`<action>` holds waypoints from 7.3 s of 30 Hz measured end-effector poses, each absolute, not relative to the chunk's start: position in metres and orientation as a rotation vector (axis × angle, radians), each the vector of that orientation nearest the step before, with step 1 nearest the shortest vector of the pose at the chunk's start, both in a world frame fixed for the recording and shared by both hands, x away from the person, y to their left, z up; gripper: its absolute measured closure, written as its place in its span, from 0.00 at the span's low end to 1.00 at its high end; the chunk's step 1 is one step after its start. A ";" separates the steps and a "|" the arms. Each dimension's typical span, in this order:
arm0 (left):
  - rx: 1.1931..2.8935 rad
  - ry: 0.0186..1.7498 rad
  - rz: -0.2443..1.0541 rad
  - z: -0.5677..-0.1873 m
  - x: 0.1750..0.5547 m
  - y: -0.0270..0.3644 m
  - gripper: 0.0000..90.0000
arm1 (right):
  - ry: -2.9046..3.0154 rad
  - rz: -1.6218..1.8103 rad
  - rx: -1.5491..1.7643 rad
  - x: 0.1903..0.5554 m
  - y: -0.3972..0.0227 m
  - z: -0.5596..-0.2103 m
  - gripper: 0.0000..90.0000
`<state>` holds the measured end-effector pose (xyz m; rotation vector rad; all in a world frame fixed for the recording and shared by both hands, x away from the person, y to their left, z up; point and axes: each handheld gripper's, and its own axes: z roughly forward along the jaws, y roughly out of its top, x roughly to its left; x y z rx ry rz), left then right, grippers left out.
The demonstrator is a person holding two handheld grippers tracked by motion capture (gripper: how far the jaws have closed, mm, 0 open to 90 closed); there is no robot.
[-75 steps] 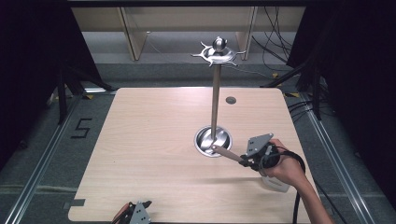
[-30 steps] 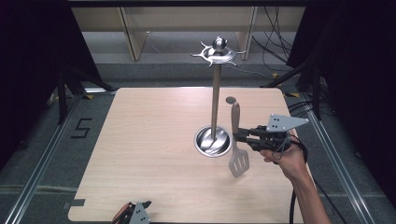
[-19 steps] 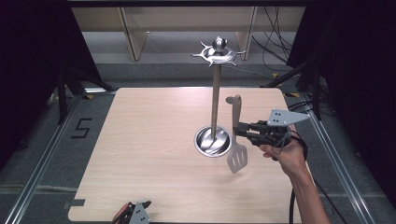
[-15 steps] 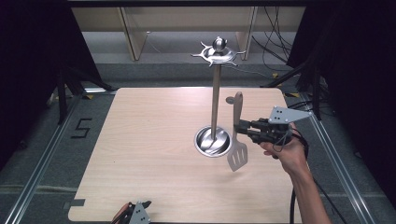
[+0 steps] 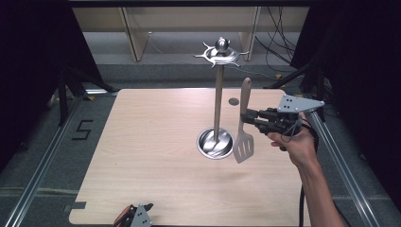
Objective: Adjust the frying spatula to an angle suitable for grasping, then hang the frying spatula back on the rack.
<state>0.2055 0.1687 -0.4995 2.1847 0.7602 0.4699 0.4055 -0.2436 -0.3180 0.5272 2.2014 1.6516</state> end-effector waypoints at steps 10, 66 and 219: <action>2.199 0.734 0.498 -0.498 0.206 0.170 0.17 | 2.200 1.657 0.545 0.416 -0.239 -0.304 0.86; 2.206 0.748 0.475 -0.499 0.206 0.170 0.17 | 2.233 1.641 0.669 0.434 -0.234 -0.309 0.73; 2.188 0.759 0.519 -0.498 0.203 0.171 0.17 | 2.390 1.202 0.910 0.302 -0.262 -0.471 0.28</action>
